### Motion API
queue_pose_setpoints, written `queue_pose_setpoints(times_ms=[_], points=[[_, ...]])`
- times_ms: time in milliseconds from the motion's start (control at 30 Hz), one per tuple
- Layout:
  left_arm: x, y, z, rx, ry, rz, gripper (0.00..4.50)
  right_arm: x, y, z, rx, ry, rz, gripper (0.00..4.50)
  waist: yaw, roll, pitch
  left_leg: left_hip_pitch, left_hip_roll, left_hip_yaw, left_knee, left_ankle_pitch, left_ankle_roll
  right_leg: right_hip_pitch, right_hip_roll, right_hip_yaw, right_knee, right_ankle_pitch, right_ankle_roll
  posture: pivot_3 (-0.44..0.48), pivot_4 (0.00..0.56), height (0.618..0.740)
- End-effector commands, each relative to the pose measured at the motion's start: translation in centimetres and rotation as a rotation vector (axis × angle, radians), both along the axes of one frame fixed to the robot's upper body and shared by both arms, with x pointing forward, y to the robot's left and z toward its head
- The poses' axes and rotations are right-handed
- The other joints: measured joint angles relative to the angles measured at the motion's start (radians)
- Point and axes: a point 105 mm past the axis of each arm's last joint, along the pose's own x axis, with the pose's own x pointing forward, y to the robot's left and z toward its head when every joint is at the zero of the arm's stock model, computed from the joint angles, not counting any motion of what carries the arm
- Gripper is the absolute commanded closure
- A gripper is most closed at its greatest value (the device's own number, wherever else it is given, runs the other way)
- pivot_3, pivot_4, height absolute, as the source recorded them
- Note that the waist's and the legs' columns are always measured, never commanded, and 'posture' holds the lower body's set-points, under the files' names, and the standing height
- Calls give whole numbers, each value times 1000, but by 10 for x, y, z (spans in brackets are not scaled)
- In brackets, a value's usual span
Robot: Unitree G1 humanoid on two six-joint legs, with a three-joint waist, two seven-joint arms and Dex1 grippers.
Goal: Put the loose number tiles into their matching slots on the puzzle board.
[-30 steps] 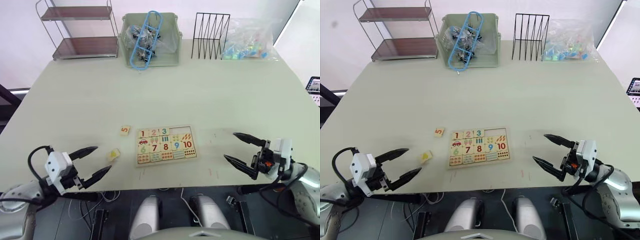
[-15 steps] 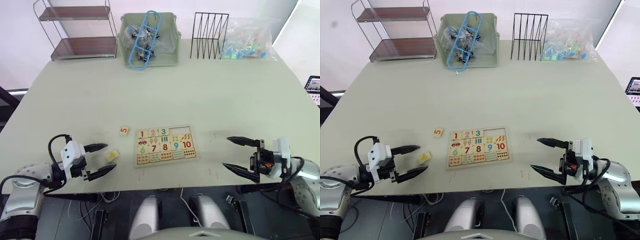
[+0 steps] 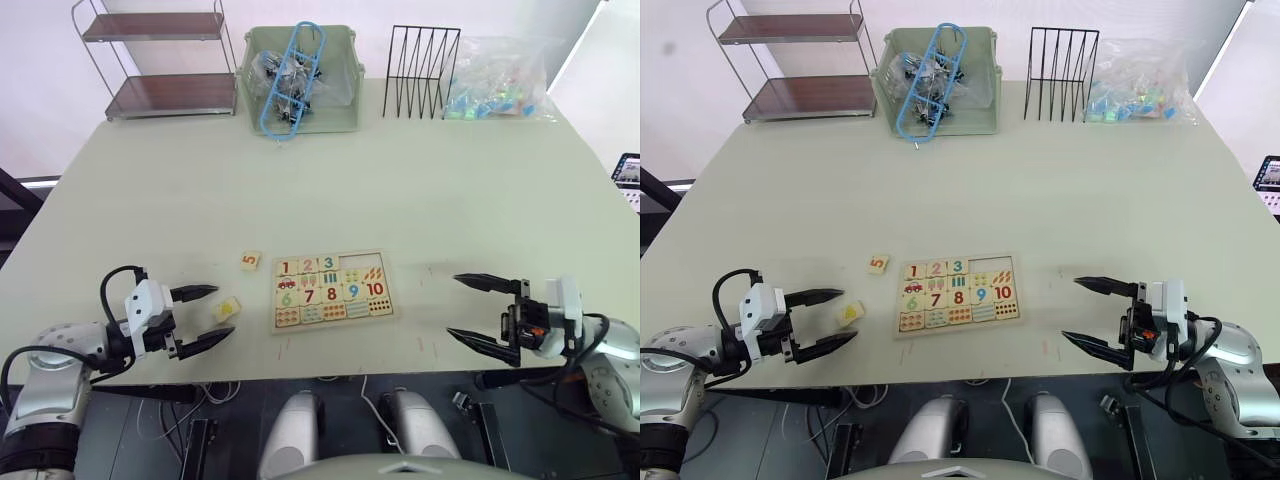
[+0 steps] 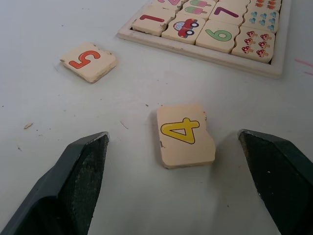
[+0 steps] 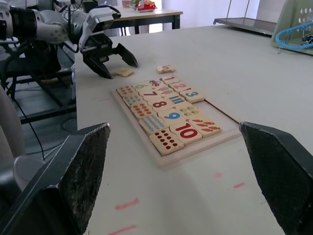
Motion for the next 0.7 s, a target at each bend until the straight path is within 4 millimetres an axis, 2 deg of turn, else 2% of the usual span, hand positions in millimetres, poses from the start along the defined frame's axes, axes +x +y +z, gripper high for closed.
queue_pose_setpoints(times_ms=[33, 67, 100, 267, 333, 467, 700], points=[[-2, -1, 1, -6, 1, -9, 252, -1, -3, 6, 0, -50, -7, 31, 0, 0, 0, 0, 0, 0, 0, 0, 0, 0, 0, 0, 0, 0, 0, 0, 150, 739], [-2, -1, 1, -7, 2, -10, 637, -1, -3, 6, 0, -52, -7, 0, 0, 0, 0, 0, 0, 0, 0, 0, 0, 0, 0, 0, 0, 0, 0, 0, 150, 739], [-2, -2, 1, -4, 1, -14, 827, -1, -3, 5, 0, -54, -8, 0, 0, 0, 0, 0, 0, 0, 0, 0, 0, 0, 0, 0, 0, 0, 0, 0, 150, 739], [-5, -5, -1, -7, 8, -39, 3092, 0, -5, 4, -1, -56, -10, 0, 0, 0, 0, 0, 0, 0, 0, 0, 0, 0, 0, 0, 0, 0, 0, 0, 150, 739], [-5, -5, -2, -5, 9, -39, 3520, 1, -5, 4, 1, -58, -12, 0, 0, 0, 0, 0, 0, 0, 0, 0, 0, 0, 0, 0, 0, 0, 0, 0, 150, 739], [-3, -5, 1, -5, -1, -40, 3516, 1, -4, 3, 6, -60, -13, 0, 0, 0, 0, 0, 0, 0, 0, 0, 0, 0, 0, 0, 0, 0, 0, 0, 150, 739], [-2, -8, 23, 33, 25, -103, 3516, 0, -4, 2, 21, -63, -28, 0, 0, 0, 0, 0, 0, 0, 0, 0, 0, 0, 0, 0, 0, 0, 0, 0, 150, 739]])
